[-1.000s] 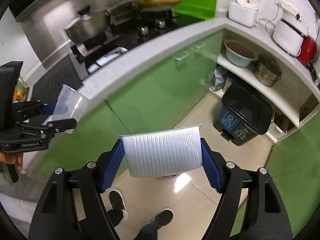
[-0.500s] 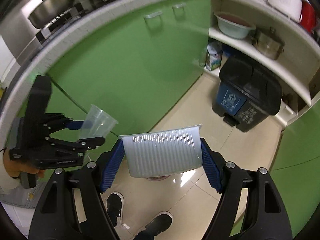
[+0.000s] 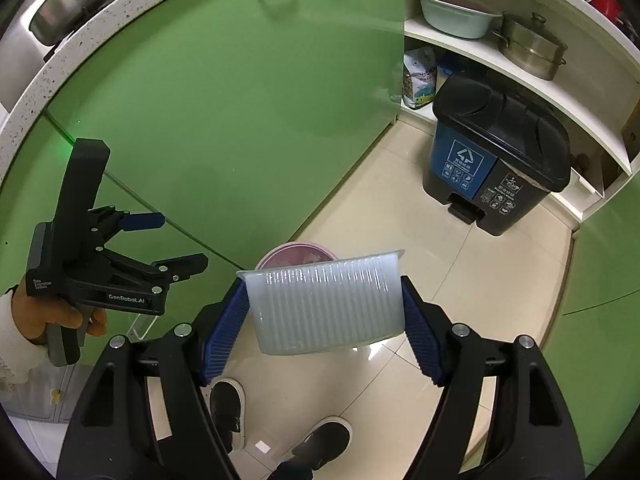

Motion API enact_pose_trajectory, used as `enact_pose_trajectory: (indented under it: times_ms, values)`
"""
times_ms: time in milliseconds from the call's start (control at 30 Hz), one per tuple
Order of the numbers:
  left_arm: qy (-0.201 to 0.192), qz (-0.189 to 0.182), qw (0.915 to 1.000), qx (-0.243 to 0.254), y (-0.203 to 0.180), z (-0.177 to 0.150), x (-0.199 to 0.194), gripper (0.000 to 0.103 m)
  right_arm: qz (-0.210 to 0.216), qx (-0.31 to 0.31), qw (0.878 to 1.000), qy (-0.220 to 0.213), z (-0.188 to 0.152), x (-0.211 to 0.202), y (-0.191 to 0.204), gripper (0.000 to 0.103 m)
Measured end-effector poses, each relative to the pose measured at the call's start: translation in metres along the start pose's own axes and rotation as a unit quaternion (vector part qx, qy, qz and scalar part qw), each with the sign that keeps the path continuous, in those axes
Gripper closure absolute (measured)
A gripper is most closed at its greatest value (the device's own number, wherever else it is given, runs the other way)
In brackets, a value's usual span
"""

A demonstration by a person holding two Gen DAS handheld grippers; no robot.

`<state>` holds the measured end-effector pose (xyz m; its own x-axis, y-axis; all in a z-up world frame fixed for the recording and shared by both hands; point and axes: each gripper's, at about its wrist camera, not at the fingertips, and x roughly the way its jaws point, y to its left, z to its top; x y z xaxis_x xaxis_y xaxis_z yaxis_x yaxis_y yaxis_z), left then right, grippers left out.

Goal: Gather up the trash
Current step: 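Carry the jug and tray in both grippers to the pink wastebasket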

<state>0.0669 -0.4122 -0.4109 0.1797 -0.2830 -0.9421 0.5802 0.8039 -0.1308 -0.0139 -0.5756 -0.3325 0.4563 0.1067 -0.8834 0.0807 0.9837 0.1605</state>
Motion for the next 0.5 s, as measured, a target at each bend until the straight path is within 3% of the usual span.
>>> enact_pose_trajectory:
  times_ms: [333, 500]
  values:
    - [-0.001, 0.001, 0.9999, -0.015, 0.016, -0.007, -0.009, 0.006, 0.008, -0.013, 1.0, 0.0, 0.004, 0.006, 0.014, 0.03]
    - [-0.005, -0.005, 0.9995, -0.03, 0.026, -0.016, -0.017, 0.006, 0.028, -0.029, 0.999, 0.006, 0.007, 0.028, 0.027, 0.03]
